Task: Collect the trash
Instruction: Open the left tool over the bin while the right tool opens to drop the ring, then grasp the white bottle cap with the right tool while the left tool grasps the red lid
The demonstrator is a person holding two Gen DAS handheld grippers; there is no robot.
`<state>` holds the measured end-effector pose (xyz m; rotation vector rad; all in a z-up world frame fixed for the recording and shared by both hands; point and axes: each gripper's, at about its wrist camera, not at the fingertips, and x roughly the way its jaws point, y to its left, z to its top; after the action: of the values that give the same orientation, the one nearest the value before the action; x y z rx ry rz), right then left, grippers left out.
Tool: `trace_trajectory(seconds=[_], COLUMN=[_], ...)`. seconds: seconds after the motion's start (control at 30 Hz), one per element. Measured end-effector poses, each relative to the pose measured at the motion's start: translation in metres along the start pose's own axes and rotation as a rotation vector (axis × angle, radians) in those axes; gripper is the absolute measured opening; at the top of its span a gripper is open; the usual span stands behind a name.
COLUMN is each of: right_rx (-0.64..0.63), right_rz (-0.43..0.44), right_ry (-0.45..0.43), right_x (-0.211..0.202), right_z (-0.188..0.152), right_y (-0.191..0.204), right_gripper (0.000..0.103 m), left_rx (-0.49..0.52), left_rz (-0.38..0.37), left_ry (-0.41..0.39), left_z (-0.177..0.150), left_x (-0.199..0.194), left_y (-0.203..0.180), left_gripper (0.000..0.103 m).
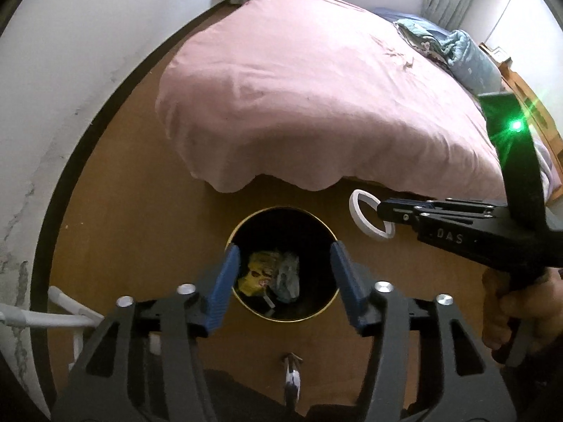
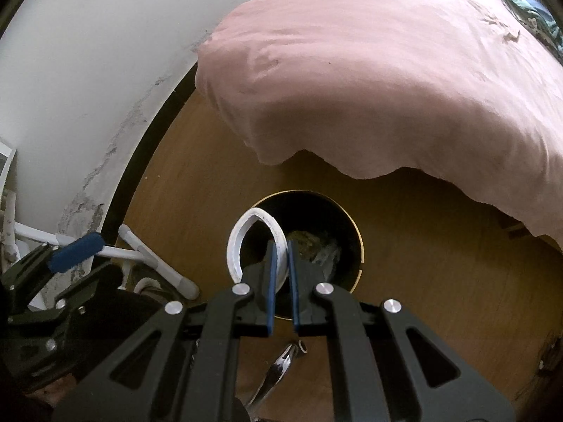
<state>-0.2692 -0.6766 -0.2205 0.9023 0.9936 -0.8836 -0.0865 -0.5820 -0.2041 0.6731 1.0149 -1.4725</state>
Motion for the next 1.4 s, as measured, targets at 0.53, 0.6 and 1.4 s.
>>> trace_trajectory(seconds=[0.53, 0.6, 1.4], right_rx=[-0.181, -0.256, -1.280], right_rz=[0.031, 0.067, 0.569], right_ry=[-0.230, -0.262, -0.088], right_x=[-0.075, -0.089, -0.112], right_z=[-0.004, -0.009, -0.205], right_y=[0.083, 0.118, 0.554], right_gripper=[0.079, 0.081, 0.066], left_rx=[-0.055, -0.093, -0.803], left_rz=[0.202, 0.249, 0.782], left_ry=[-0.297, -0.327, -0.362], left_z=[-0.040, -0.059, -0.356], left_x=[-0.207, -0.238, -0.443], left_y=[0.033, 0.052, 0.214], left_gripper=[0.096, 0.096, 0.096])
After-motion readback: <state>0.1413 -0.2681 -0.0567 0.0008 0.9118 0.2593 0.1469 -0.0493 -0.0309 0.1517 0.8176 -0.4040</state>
